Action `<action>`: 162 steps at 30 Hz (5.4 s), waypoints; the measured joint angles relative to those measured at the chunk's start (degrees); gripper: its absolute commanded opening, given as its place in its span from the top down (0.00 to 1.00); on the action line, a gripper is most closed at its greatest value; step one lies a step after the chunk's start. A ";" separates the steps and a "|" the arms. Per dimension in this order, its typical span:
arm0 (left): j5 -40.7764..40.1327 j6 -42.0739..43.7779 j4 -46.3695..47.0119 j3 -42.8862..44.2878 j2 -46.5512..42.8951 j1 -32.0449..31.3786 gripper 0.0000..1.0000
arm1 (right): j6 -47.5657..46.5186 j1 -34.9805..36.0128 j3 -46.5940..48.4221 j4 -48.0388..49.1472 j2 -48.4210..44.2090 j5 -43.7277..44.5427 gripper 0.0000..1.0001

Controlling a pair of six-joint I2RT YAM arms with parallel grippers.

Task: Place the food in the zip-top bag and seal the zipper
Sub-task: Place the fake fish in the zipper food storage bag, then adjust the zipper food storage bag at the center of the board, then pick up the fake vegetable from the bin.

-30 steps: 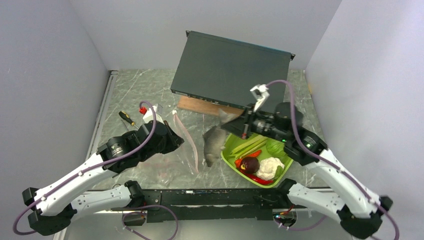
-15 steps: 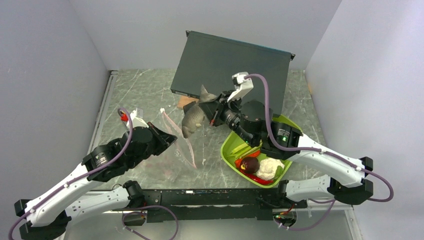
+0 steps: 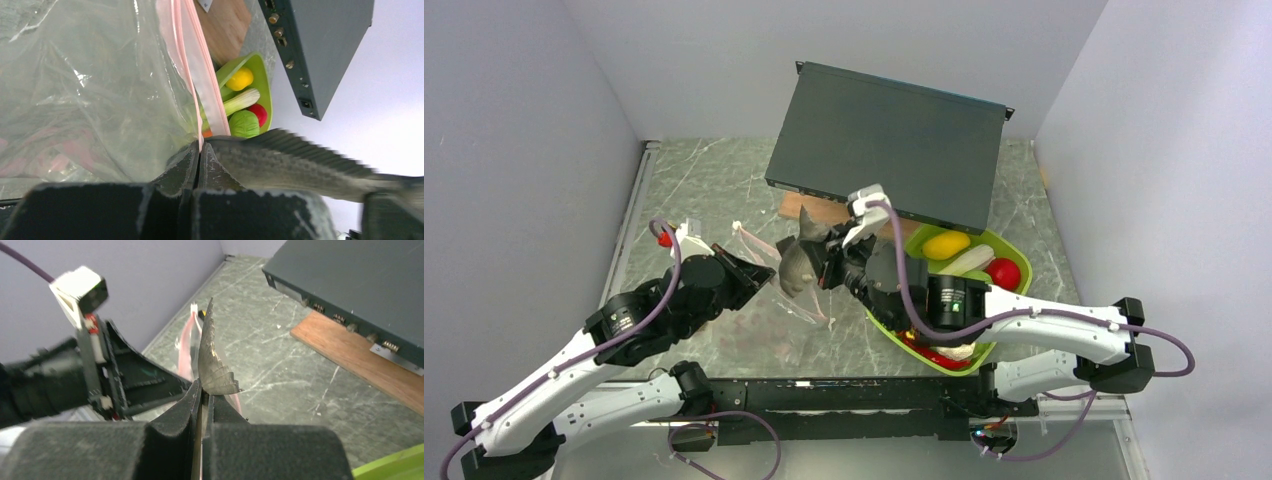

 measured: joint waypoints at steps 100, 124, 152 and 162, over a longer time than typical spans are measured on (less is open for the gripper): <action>9.29 41.05 -9.29 8.48 16.17 0.22 1.00 | -6.29 -21.73 -15.69 33.27 15.19 -38.16 1.00; 9.40 38.60 -4.20 7.39 12.00 0.22 1.00 | -1.55 -16.72 -4.52 -3.89 3.98 -20.98 0.34; 10.27 38.05 -1.53 4.17 11.76 0.22 1.00 | 32.54 -34.75 -34.86 -38.47 -32.13 -3.04 0.37; 10.71 37.51 -1.60 3.93 10.69 0.22 1.00 | 43.87 -41.44 -44.78 -28.33 -30.62 -6.71 0.33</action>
